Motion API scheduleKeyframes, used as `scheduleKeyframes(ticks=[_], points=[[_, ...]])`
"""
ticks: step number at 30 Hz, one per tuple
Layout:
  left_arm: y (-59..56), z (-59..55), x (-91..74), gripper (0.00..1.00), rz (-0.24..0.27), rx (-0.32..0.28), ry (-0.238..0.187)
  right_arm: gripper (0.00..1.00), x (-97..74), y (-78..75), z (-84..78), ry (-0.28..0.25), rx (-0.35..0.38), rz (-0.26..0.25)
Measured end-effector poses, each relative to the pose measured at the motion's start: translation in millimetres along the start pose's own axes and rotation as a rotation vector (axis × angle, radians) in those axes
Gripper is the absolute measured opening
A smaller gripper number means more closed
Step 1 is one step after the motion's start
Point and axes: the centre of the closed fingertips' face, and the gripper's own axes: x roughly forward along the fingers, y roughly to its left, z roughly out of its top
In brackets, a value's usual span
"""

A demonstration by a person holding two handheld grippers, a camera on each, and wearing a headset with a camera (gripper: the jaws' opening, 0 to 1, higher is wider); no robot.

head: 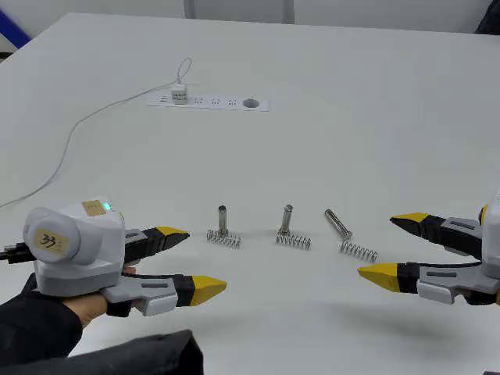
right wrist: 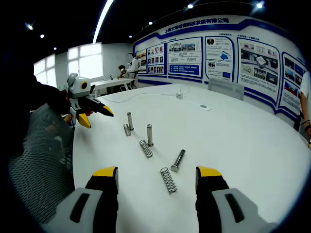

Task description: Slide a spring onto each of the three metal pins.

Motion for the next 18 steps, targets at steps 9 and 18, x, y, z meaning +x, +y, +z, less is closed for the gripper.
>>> scheduleKeyframes(ticks=[9, 18], points=[[0.1, 0.8, -0.3, 0.63, 0.001, -0.001, -0.002, 0.64, 1.9, -5.1, 2.8, 0.011, 0.000, -0.010], [0.1, 0.8, -0.1, 0.63, 0.000, -0.001, -0.001, 0.59, 8.9, -16.8, 9.9, 0.040, 0.003, -0.029]])
